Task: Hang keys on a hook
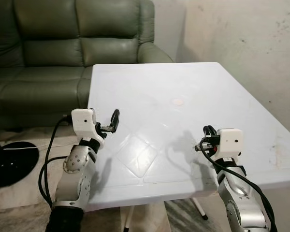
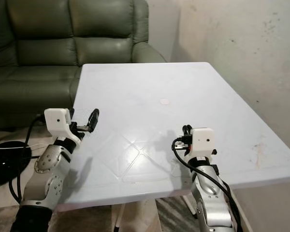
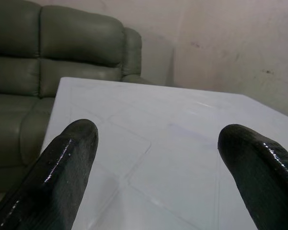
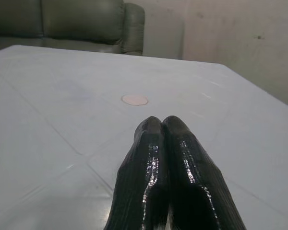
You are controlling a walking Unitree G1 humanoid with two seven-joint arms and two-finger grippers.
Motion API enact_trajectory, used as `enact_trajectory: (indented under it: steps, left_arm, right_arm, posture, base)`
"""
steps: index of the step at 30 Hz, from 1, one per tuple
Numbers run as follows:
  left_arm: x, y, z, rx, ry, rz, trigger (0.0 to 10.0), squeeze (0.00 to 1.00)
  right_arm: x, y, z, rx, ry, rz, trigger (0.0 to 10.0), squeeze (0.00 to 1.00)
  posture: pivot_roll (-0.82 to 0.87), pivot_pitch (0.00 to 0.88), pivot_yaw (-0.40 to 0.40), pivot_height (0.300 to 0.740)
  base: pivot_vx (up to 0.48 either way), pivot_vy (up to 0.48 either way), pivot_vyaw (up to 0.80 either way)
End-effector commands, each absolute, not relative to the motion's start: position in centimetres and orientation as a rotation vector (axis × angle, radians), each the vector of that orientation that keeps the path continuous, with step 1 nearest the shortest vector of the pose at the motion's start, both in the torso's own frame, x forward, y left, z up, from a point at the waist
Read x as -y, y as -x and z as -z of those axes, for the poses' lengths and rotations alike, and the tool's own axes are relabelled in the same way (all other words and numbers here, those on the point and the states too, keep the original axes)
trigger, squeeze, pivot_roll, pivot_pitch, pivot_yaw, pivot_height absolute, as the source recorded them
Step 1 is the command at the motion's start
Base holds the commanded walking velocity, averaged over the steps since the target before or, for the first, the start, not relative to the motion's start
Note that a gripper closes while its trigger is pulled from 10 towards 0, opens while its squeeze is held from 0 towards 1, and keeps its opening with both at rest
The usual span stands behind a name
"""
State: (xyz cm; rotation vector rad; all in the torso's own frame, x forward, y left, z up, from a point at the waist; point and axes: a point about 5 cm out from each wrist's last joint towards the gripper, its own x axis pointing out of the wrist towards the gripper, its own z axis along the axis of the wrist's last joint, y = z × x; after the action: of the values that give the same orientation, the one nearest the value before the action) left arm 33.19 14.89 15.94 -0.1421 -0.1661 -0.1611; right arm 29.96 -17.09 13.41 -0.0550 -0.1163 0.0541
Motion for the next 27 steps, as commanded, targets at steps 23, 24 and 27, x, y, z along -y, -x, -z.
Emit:
enact_trajectory:
  steps: [23,24,27]
  left_arm:
    - [-14.45,-33.15,-15.33,0.158,0.129,0.146,10.0,0.00]
    - [-14.45,-33.15,-15.32,0.158,0.130,0.146,10.0,0.00]
    - [-14.49,-33.13,-15.29,0.156,0.129,0.143,10.0,0.00]
  right_arm:
    - [16.85,-30.10,-13.58,0.125,0.062,-0.047,10.0,0.00]
    - [16.85,-30.09,-13.57,0.125,0.062,-0.047,10.0,0.00]
    - [16.81,-30.04,-13.53,0.124,0.064,-0.048,10.0,0.00]
  posture:
    - [0.01,0.030,-0.046,0.740]
    - [0.01,0.031,-0.047,0.740]
    - [0.01,0.029,-0.049,0.740]
  base:
    - [0.000,0.000,-0.69]
    - [0.000,0.000,-0.69]
    - [0.000,-0.129,-0.69]
